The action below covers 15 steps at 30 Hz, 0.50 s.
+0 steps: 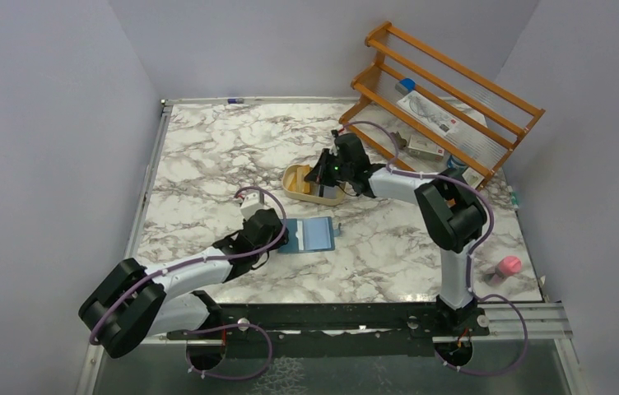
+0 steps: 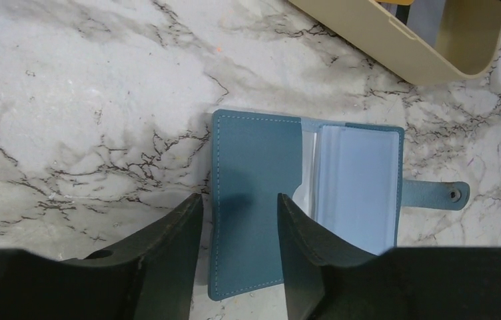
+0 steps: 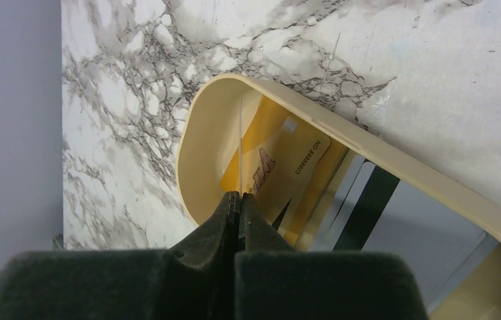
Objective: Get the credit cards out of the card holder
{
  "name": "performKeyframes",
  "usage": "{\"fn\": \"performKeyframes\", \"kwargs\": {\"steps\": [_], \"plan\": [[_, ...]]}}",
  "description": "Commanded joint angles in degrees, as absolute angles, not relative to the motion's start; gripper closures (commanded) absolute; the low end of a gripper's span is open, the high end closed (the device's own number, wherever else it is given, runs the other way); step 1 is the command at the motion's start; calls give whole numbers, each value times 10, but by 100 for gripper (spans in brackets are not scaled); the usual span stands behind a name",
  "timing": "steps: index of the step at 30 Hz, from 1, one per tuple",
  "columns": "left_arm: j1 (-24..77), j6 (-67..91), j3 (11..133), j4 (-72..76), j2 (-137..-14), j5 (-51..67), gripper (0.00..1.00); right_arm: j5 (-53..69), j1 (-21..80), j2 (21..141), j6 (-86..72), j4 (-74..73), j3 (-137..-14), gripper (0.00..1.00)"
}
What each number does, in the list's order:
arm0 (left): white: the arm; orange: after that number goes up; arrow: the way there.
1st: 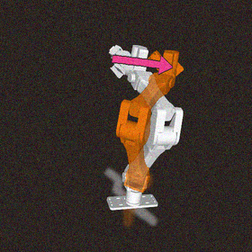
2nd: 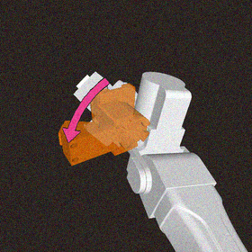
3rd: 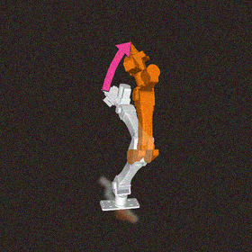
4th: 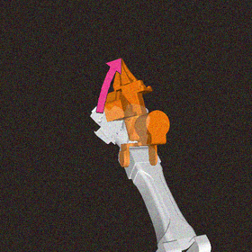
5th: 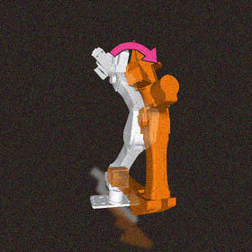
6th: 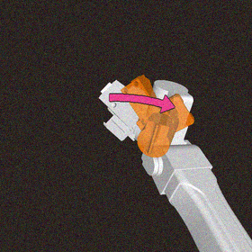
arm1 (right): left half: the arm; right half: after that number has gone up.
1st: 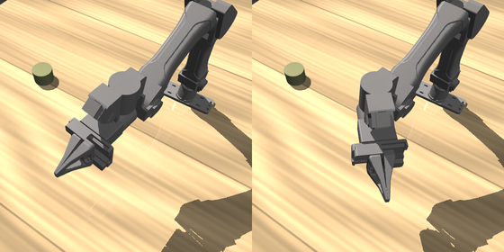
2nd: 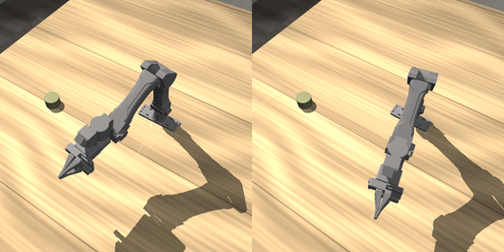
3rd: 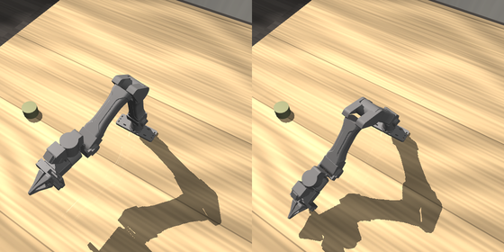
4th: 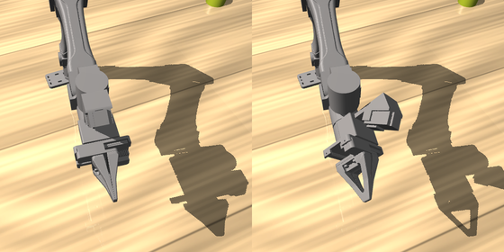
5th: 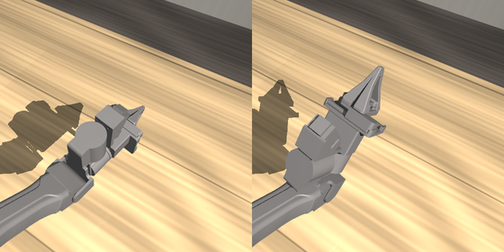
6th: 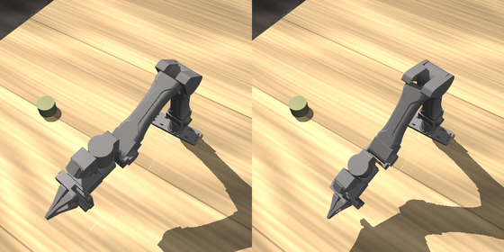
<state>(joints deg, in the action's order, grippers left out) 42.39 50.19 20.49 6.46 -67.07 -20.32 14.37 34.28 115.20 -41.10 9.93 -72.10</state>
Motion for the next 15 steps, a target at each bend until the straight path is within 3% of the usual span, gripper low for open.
{"fn": "performKeyframes", "kwargs": {"steps": [1,10,15], "plan": [[417,484,227,73,-668,-189,50,157,342,1174,-423,131,-742,100],[400,467,229,47,-634,-192,31,160,342,1198,-442,134,-747,99],[382,461,224,36,-616,-186,26,161,343,1209,-446,138,-747,99]]}}
